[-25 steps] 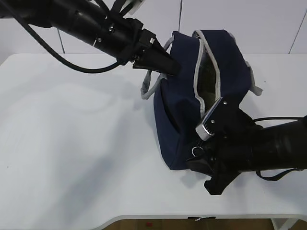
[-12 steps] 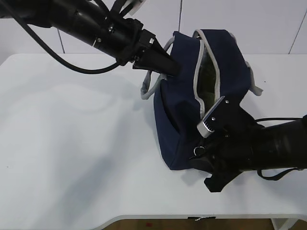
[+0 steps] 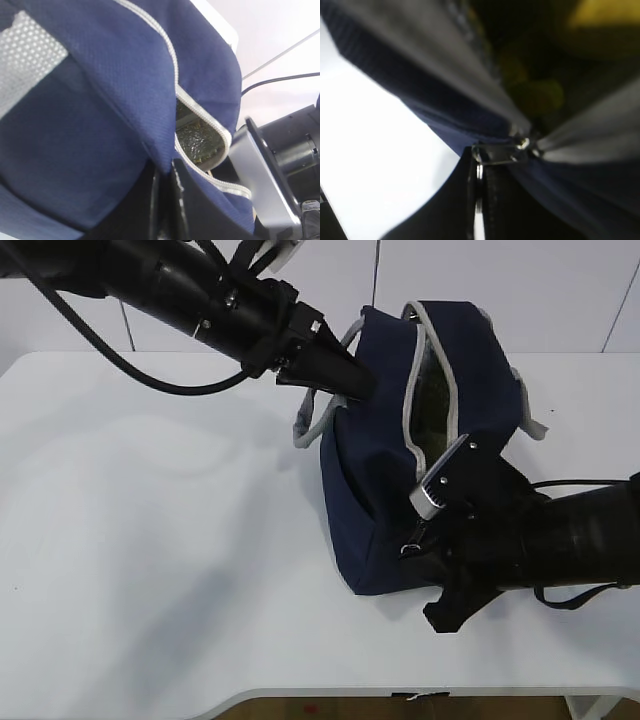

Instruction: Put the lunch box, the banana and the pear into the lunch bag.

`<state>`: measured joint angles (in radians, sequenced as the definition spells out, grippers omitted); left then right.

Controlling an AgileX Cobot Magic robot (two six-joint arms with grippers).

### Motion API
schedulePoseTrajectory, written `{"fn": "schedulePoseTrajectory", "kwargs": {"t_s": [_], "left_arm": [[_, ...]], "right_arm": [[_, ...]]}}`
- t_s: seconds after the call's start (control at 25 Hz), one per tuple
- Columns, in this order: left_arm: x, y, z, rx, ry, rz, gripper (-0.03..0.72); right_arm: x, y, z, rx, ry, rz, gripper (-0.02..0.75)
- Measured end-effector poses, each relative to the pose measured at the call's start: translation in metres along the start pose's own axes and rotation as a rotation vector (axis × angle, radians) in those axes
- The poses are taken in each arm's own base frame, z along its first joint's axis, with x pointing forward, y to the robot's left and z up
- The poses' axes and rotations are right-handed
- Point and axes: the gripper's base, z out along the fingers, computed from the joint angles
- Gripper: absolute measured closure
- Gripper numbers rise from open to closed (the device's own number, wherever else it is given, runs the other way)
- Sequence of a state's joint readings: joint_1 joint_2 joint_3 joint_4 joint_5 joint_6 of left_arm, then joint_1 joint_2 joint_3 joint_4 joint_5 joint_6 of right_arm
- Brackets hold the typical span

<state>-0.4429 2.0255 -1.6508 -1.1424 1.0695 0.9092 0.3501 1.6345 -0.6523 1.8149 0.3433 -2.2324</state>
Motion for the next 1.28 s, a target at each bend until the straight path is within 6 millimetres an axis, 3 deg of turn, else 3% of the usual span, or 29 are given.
{"fn": "schedulePoseTrajectory", "kwargs": {"t_s": [0.84, 0.96, 1.16, 1.28], "left_arm": [[-0.001, 0.0, 0.0, -0.001, -0.012, -0.005, 0.676], [-0.002, 0.0, 0.0, -0.003, -0.02, -0.008, 0.582], [-0.003, 0.0, 0.0, 0.004, -0.03, -0.032, 0.204], [-0.002, -0.001, 0.0, 0.011, -0.027, -0.037, 0.132]], "right_arm": [[0.0, 0.003, -0.012, 0.002, 0.063, 0.21, 0.731], [0.002, 0.005, -0.013, -0.018, 0.088, 0.223, 0.731], [0.003, 0.007, -0.013, -0.043, 0.098, 0.227, 0.731], [0.003, 0.007, -0.013, -0.042, 0.099, 0.232, 0.731]]}}
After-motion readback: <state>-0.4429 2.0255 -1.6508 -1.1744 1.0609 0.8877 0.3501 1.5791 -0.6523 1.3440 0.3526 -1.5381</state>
